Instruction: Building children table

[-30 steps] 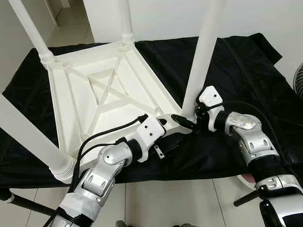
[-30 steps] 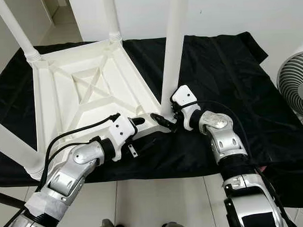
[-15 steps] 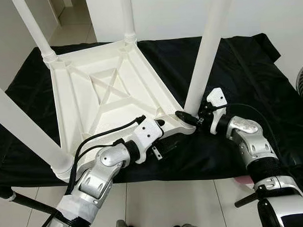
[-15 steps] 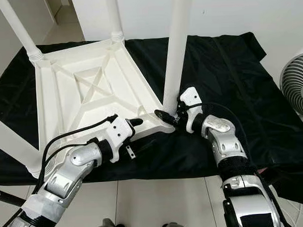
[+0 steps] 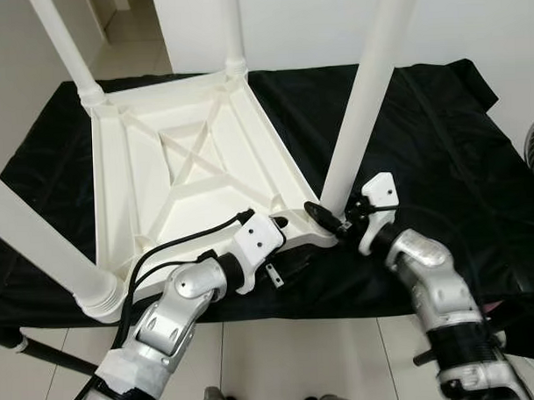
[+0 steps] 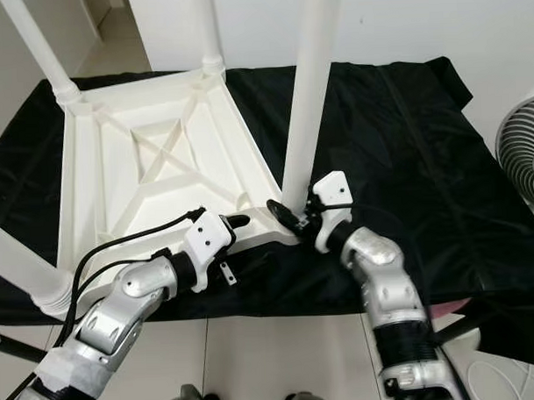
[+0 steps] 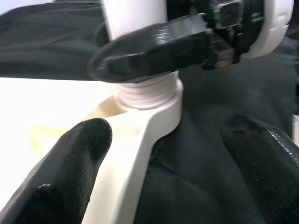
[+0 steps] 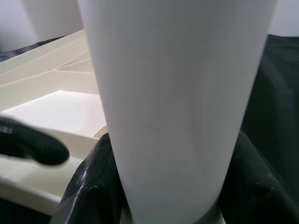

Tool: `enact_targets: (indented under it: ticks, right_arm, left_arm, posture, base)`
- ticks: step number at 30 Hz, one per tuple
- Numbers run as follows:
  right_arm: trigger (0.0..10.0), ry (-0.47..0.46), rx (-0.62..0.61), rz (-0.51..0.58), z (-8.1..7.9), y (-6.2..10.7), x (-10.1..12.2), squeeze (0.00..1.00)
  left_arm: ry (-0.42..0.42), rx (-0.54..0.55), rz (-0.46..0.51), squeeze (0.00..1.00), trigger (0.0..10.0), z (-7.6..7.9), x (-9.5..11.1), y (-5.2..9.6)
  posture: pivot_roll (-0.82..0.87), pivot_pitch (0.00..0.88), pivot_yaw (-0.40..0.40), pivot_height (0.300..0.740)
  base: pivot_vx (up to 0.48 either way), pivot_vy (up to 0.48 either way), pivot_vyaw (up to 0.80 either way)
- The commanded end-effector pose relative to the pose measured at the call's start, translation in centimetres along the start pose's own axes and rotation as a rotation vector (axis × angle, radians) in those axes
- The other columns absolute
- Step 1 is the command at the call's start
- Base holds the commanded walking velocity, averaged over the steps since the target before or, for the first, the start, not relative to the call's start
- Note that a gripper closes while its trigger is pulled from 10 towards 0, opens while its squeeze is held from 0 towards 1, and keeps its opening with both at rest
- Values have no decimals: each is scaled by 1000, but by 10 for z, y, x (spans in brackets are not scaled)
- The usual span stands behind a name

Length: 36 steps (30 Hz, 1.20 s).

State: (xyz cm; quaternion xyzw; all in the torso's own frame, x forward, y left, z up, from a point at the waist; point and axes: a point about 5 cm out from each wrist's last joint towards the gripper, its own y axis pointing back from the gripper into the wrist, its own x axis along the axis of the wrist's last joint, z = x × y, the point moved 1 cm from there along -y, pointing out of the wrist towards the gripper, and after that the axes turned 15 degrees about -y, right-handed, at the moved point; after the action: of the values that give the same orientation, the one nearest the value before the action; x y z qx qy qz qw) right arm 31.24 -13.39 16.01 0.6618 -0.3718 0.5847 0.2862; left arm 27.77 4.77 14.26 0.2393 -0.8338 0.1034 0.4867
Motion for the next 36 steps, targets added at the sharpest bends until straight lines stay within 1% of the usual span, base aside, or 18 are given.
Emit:
enact_targets:
  ticks: [1, 3, 5, 6, 9, 10, 11, 14, 15, 19, 20, 22, 25, 26, 27, 28, 34, 36]
  right_arm:
    - [0, -82, -135, 12, -1, 2, -2, 0]
    - [0, -82, -135, 12, -1, 2, -2, 0]
    - [0, -111, -276, 38, -2, 4, -2, 0]
    - [0, -111, -276, 38, -2, 4, -2, 0]
    - [0, -59, -538, 122, 0, 11, 3, 0]
    - [0, -59, -538, 122, 0, 11, 3, 0]
    - [0, -39, -624, 147, 0, 15, 6, 0]
    - [0, -68, -551, 99, -15, 9, 2, 0]
    - [10000, -78, -539, 90, -17, 8, 2, 0]
    - [10000, -100, -542, 91, -16, 8, 5, 0]
    - [10000, -118, -522, 91, -16, 7, 5, 1000]
    - [10000, -129, -506, 91, -17, 6, 5, 1000]
    - [10000, -97, -306, 87, -18, 0, 13, 957]
    - [10000, -97, -306, 87, -18, 0, 13, 957]
    - [10000, -88, -261, 76, -17, 0, 14, 725]
    - [10000, -65, -202, 56, -14, 0, 15, 0]
    - [10000, 18, -46, 5, -10, 3, 20, 0]
    - [10000, 76, 83, -57, -5, 5, 19, 0]
  left_arm:
    - [4, -20, -11, 0, 10000, 2, -2, 2]
    - [4, -20, -11, 0, 10000, 2, -2, 2]
    - [3, -20, -11, 0, 10000, 1, -2, 2]
    - [3, -20, -11, 0, 10000, 1, -2, 2]
    - [0, -23, -9, 0, 10000, 1, -2, 1]
    - [0, -23, -9, 0, 10000, 1, -2, 1]
    - [0, -23, -9, 0, 10000, 1, -2, 0]
    - [-2, -23, -6, 0, 10000, 0, -2, 0]
    - [-3, -26, -3, 0, 10000, 1, -1, -1]
    - [-5, -31, 0, 0, 10000, 1, -1, -1]
    - [-5, -31, 1, 0, 10000, 1, -1, -2]
    - [-5, -31, 1, 0, 10000, 1, -1, -3]
    - [-6, -30, 6, 0, 10000, 1, 0, -5]
    - [-6, -30, 6, 0, 10000, 1, 0, -5]
    - [-6, -31, 7, 0, 10000, 1, 0, -5]
    - [-7, -31, 9, 0, 10000, 2, 1, -5]
    - [-7, -31, 12, 0, 10000, 2, 2, -6]
    - [-10, -33, 13, 0, 10000, 1, 2, -6]
  posture:
    - [-118, 102, 42, 740]
    - [-118, 102, 42, 740]
    - [-120, 101, 36, 740]
    - [-120, 101, 36, 740]
    - [-122, 94, 33, 740]
    - [-122, 94, 33, 740]
    - [-122, 94, 33, 740]
    - [-125, 88, 37, 740]
    - [-130, 83, 36, 740]
    - [-130, 83, 36, 740]
    - [-133, 80, 33, 740]
    - [-132, 79, 32, 740]
    - [-135, 73, 29, 740]
    - [-135, 73, 29, 740]
    - [-135, 73, 29, 740]
    - [-135, 71, 28, 740]
    - [-135, 69, 28, 740]
    - [-139, 68, 31, 740]
  base:
    - [0, 0, 0]
    - [0, 0, 0]
    - [0, 0, 0]
    - [0, 0, 0]
    - [0, 0, 0]
    - [0, 0, 0]
    - [0, 0, 0]
    - [0, 0, 0]
    - [0, 0, 0]
    - [0, 0, 0]
    - [0, 0, 0]
    - [0, 0, 0]
    - [0, 0, 0]
    - [0, 0, 0]
    - [0, 0, 0]
    - [0, 0, 0]
    - [0, 0, 0]
    - [0, 0, 0]
